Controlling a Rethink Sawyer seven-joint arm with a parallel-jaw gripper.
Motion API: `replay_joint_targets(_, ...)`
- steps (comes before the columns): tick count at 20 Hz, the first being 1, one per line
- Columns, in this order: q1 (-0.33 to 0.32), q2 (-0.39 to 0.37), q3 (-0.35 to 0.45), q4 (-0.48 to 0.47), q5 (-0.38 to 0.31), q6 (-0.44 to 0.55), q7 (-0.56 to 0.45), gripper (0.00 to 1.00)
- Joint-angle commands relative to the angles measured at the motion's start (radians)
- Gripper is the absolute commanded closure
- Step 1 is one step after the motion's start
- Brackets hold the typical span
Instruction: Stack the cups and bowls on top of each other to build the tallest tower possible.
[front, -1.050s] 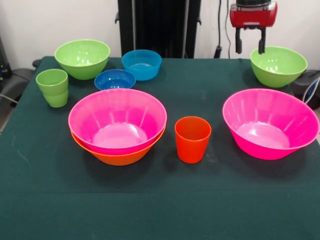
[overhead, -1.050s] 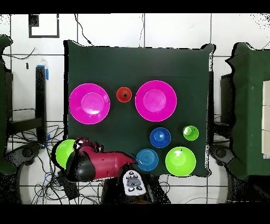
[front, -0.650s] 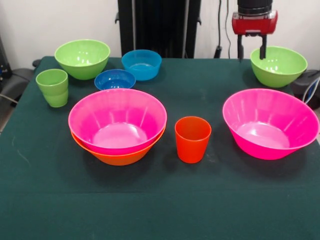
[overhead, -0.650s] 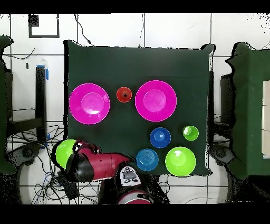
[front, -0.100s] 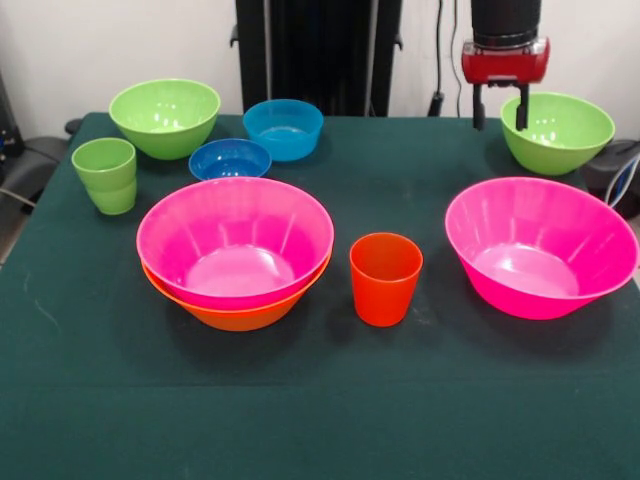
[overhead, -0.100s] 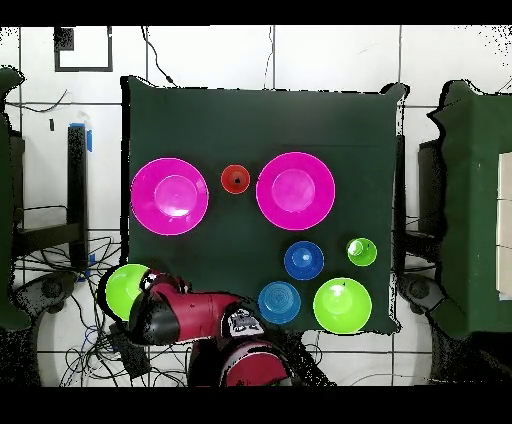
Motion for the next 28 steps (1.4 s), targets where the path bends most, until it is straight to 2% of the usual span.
replay_joint_targets(1,0.020,0.076,0.033,-0.046,0.039,-0.076,0.201,0.00)
replay_joint_targets(5,0.021,0.110,0.043,-0.063,0.040,-0.096,0.201,0.00)
replay_joint_targets(19,0.029,0.108,0.071,-0.057,0.059,-0.101,0.213,0.00)
replay_joint_targets(22,0.041,0.067,0.062,-0.038,0.070,-0.075,0.213,0.00)
replay_joint_targets(28,0.080,-0.102,0.061,0.047,0.136,0.054,0.240,0.00)
